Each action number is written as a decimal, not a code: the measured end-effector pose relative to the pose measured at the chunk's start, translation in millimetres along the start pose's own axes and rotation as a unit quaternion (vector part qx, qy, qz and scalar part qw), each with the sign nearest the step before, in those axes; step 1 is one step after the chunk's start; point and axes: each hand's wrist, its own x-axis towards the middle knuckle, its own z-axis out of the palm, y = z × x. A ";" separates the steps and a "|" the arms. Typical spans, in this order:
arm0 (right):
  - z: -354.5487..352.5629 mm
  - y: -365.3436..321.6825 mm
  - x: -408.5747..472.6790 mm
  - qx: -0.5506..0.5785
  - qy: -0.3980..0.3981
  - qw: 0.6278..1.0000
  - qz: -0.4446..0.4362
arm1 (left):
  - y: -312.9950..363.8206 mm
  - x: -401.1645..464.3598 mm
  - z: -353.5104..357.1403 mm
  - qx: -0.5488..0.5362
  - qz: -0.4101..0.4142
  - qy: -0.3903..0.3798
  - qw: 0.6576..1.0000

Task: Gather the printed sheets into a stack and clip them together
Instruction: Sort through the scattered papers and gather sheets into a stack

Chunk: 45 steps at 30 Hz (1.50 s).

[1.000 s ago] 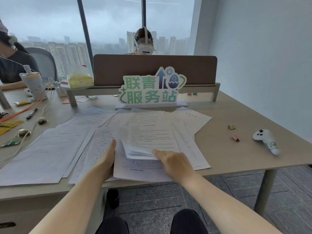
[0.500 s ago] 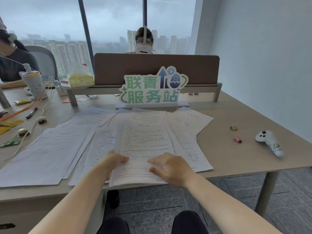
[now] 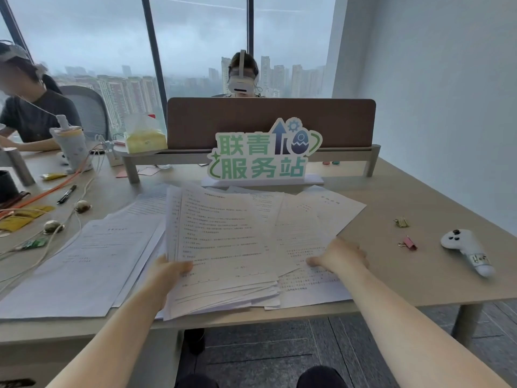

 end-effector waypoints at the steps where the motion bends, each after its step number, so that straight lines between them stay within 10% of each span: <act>1: 1.0 -5.0 5.3 -0.005 -0.011 1.000 0.010 | -1.2 1.3 0.3 0.001 -0.001 0.000 1.000; 7: 8.2 -13.7 25.1 0.040 -0.087 0.995 0.014 | 0.7 0.7 1.3 0.001 -0.004 -0.012 1.000; 24: -4.7 -11.4 72.8 0.321 0.035 0.943 0.084 | 13.2 11.7 6.9 0.008 0.022 -0.031 0.999; 37: -8.3 -70.6 104.4 0.059 -0.022 0.989 0.136 | 7.9 31.8 20.1 0.019 0.018 -0.020 0.999; 45: -5.3 -71.4 125.3 0.102 -0.047 0.983 0.146 | 7.0 33.4 19.9 0.026 0.015 -0.038 0.999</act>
